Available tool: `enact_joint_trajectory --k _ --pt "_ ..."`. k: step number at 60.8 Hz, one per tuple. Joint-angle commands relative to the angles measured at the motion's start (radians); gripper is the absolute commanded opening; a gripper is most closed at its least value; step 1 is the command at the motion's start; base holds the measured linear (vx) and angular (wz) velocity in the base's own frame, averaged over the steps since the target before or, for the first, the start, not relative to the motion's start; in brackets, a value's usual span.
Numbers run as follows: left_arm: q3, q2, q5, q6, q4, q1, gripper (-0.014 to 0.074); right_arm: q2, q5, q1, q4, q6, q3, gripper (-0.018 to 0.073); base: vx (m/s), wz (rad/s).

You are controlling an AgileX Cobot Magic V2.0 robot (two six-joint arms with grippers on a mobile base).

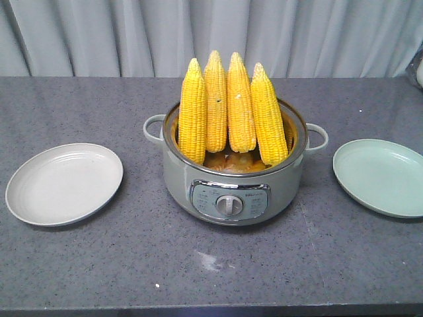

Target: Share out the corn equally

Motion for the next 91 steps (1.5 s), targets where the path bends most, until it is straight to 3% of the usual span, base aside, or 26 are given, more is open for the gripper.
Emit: enact_joint_trajectory --k 1,9,24,29,35,39,45,52,65,74,91 --pt "-0.124 0.016 0.056 -0.011 0.162 -0.007 -0.0007 0.097 0.022 -0.003 0.040 -0.159 -0.113 -0.0004 0.00 0.00" --pt "-0.263 0.116 0.087 -0.011 0.359 -0.007 -0.0007 0.197 0.070 -0.003 0.137 -0.348 -0.201 0.0003 0.00 0.00" --pt "-0.476 0.368 0.031 -0.034 0.625 -0.007 -0.0003 0.317 0.066 -0.003 0.340 -0.695 -0.275 0.0110 0.00 0.00" --pt "-0.522 0.439 -0.005 -0.093 0.710 -0.007 0.0006 0.332 0.035 -0.003 0.392 -0.771 -0.276 0.0206 0.00 0.00" --pt "-0.562 0.521 -0.070 -0.182 0.873 -0.007 0.0041 0.335 0.001 -0.003 0.421 -0.802 -0.276 0.0331 0.00 0.00" --pt "-0.582 0.580 -0.131 -0.300 1.027 -0.007 0.0102 0.335 -0.027 -0.003 0.419 -0.802 -0.276 0.0436 0.00 0.00" --pt "-0.587 0.630 -0.193 -0.397 1.126 -0.007 0.0200 0.335 -0.042 -0.003 0.418 -0.800 -0.276 0.0505 0.00 0.00" --pt "-0.587 0.671 -0.251 -0.458 1.176 -0.007 0.0337 0.335 -0.046 -0.003 0.421 -0.797 -0.275 0.0519 0.00 0.00" --pt "-0.587 0.683 -0.263 -0.455 1.177 -0.007 0.0514 0.335 -0.026 -0.003 0.432 -0.782 -0.275 0.0519 0.00 0.00" --pt "-0.587 0.684 -0.275 -0.482 1.216 -0.007 0.0545 0.335 0.046 -0.003 0.457 -0.782 -0.276 0.0524 0.00 0.00" --pt "-0.636 0.744 -0.272 -0.482 1.217 -0.007 0.0545 0.418 0.103 -0.003 0.452 -0.791 -0.368 0.0538 0.00 0.00"
